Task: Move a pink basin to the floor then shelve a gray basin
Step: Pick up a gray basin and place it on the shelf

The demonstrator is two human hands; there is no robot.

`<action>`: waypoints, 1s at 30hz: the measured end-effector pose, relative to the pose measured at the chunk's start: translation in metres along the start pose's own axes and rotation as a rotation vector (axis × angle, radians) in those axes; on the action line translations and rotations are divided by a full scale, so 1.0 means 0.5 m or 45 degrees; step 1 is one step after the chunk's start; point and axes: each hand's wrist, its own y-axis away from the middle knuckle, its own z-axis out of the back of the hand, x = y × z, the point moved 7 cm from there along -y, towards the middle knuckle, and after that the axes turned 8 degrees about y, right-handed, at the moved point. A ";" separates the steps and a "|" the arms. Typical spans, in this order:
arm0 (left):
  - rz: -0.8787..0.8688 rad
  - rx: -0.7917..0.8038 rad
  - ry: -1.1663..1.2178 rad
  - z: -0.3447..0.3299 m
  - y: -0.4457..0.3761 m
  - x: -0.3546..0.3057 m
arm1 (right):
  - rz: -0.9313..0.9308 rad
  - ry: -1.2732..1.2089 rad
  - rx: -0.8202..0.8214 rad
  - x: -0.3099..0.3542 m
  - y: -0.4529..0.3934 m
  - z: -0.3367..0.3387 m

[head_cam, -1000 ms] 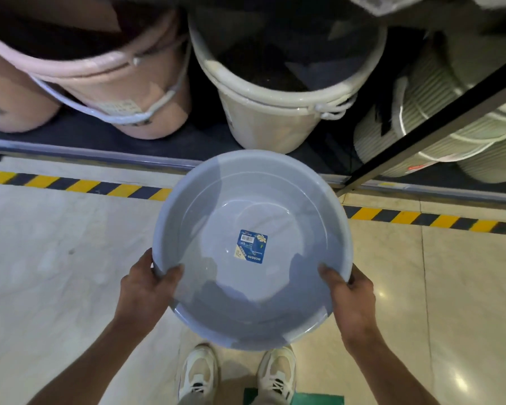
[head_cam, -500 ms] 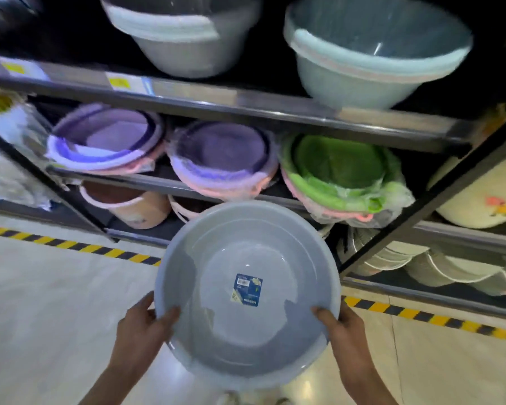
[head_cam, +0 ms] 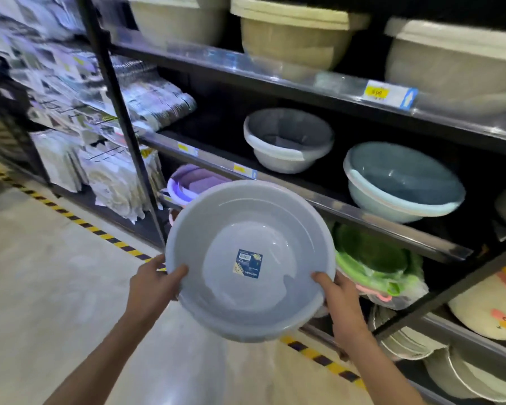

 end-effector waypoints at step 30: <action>-0.146 -0.042 0.297 0.231 -0.343 -0.114 | 0.065 -0.250 0.289 0.226 -0.189 -0.340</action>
